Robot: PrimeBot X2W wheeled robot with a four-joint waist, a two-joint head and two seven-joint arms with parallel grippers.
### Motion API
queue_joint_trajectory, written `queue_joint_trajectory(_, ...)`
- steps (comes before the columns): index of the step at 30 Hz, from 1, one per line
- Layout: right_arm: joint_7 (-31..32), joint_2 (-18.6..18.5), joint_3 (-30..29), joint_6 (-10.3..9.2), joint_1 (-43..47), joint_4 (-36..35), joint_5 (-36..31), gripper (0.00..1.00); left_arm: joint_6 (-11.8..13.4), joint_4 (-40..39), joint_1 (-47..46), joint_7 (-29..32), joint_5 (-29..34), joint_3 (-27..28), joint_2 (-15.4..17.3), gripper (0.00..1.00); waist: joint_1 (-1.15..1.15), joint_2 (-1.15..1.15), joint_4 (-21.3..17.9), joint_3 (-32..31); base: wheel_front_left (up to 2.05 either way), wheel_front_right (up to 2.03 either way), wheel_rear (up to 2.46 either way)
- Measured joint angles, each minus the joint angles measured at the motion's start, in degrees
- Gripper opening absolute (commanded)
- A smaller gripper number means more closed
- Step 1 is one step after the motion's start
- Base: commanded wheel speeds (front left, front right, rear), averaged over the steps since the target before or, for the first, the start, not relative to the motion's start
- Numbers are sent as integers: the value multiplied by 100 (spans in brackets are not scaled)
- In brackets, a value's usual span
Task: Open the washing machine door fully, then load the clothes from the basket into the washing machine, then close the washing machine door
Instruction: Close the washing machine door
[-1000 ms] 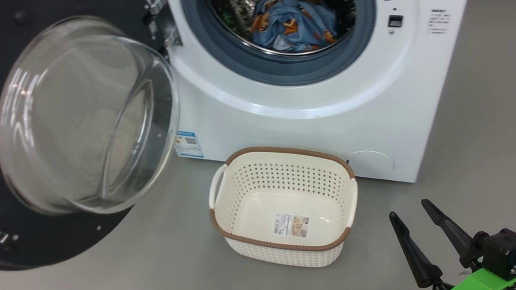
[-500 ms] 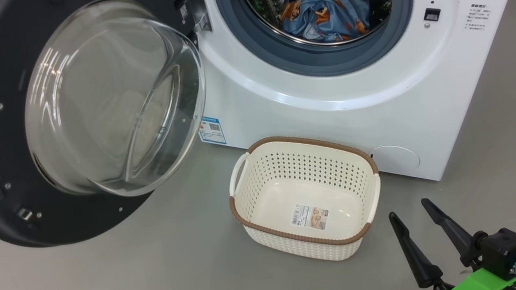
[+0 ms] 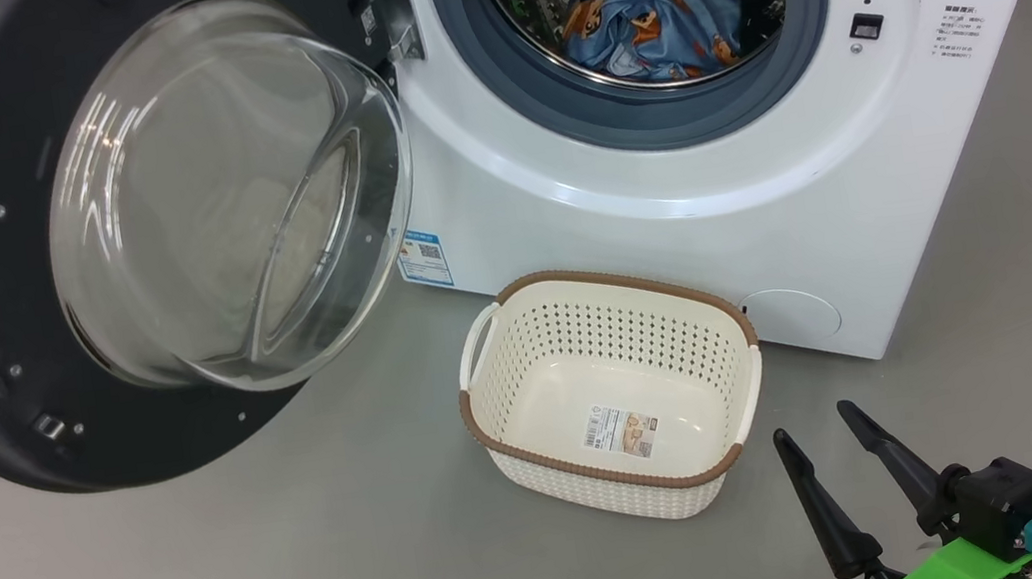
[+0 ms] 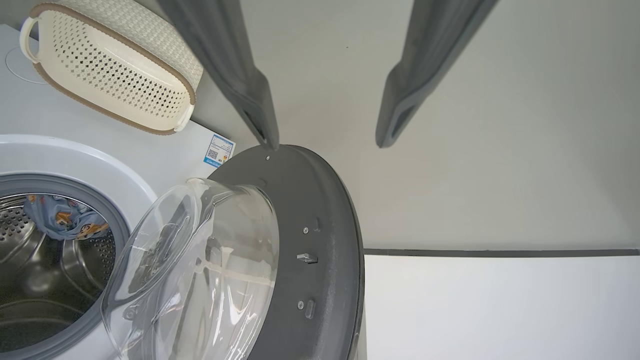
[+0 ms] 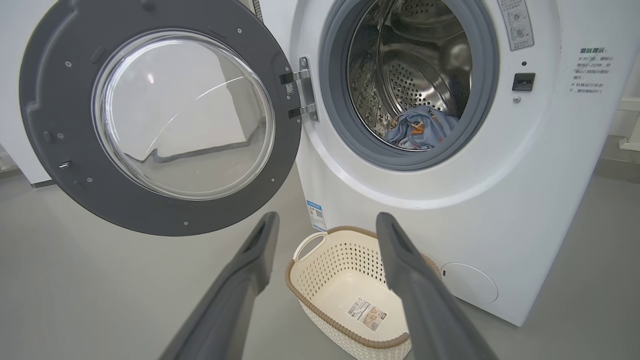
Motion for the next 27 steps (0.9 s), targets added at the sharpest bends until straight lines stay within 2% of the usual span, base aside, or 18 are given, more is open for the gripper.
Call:
queue_joint_trajectory(1, 0, 0, 0, 0, 0, 0, 0, 100, -10, 0, 0, 0, 0, 0, 0, 82, 0, 0, -3, -5, 0, 0, 0)
queue_joint_trajectory(2, 0, 0, -1, 0, 0, 0, 0, 100, -15, 0, 0, 0, 1, -1, 0, 49, 0, 0, -6, -8, 0, 0, 0)
queue_joint_trajectory(3, 0, 0, -2, 0, 0, 0, 0, 100, -25, -9, 0, 0, 3, 0, 0, 0, 0, 0, -8, -12, 0, 0, 0)
queue_joint_trajectory(13, 0, 25, -53, 0, 1, -13, 0, 100, -132, -60, -2, 0, 3, 22, 0, 0, 0, 0, -8, -12, 0, 0, 0)
queue_joint_trajectory(19, 0, 48, -77, 0, 1, -15, 0, 100, -325, -158, -120, 0, -192, 138, -5, 0, 0, 0, -9, 9, 0, 0, 0)
queue_joint_trajectory(27, 0, 80, -88, 0, 2, -27, 35, 100, -676, -255, -670, -1, -287, 703, -31, 0, 0, 0, -57, 1, 0, 0, 0)
